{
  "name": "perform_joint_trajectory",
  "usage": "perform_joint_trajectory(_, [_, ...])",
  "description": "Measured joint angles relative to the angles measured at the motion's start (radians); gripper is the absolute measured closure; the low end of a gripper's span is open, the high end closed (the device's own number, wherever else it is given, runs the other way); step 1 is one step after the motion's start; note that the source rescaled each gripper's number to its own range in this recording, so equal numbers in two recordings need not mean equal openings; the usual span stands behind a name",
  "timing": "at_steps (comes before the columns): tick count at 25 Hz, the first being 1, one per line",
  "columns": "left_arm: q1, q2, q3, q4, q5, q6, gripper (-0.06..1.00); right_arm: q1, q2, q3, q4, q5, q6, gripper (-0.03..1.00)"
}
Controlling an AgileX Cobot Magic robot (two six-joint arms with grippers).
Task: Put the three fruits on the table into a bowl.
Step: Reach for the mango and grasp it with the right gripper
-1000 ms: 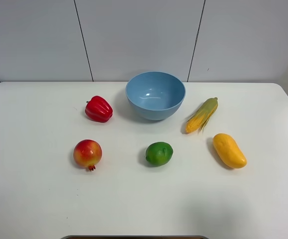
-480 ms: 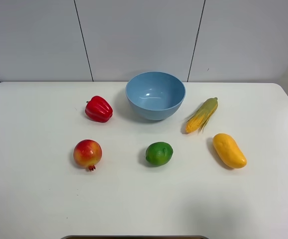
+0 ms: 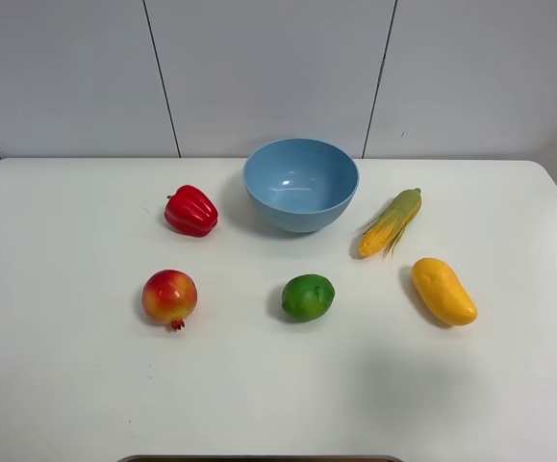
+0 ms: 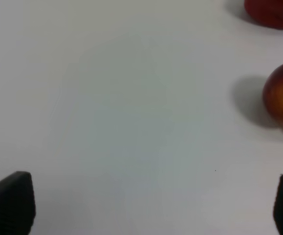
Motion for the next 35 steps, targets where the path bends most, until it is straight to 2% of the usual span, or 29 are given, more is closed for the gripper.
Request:
perform_joint_trajectory(9, [0.0,0.0,0.0,0.0,0.0,0.0,-0.06,0.063,0.361,-0.196,0.002,-0.024,0.0,0.42])
perform_joint_trajectory(17, [0.0,0.0,0.0,0.0,0.0,0.001,-0.06,0.064,0.658,-0.339,0.031,-0.002,0.0,0.42])
perform_joint_trajectory(21, [0.0,0.0,0.0,0.0,0.0,0.001,-0.06,0.064,0.776,-0.372,0.071,-0.002,-0.026,0.42])
perform_joint_trajectory(27, [0.0,0.0,0.0,0.0,0.0,0.001,-0.06,0.064,0.908,-0.378,0.187,-0.006,-0.109,0.42])
perform_joint_trajectory(31, [0.0,0.0,0.0,0.0,0.0,0.0,-0.06,0.064,0.982,-0.378,0.211,-0.022,-0.129,0.26])
perform_joint_trajectory(35, [0.0,0.0,0.0,0.0,0.0,0.0,-0.06,0.064,1.047,-0.378,0.216,-0.062,-0.131,0.21])
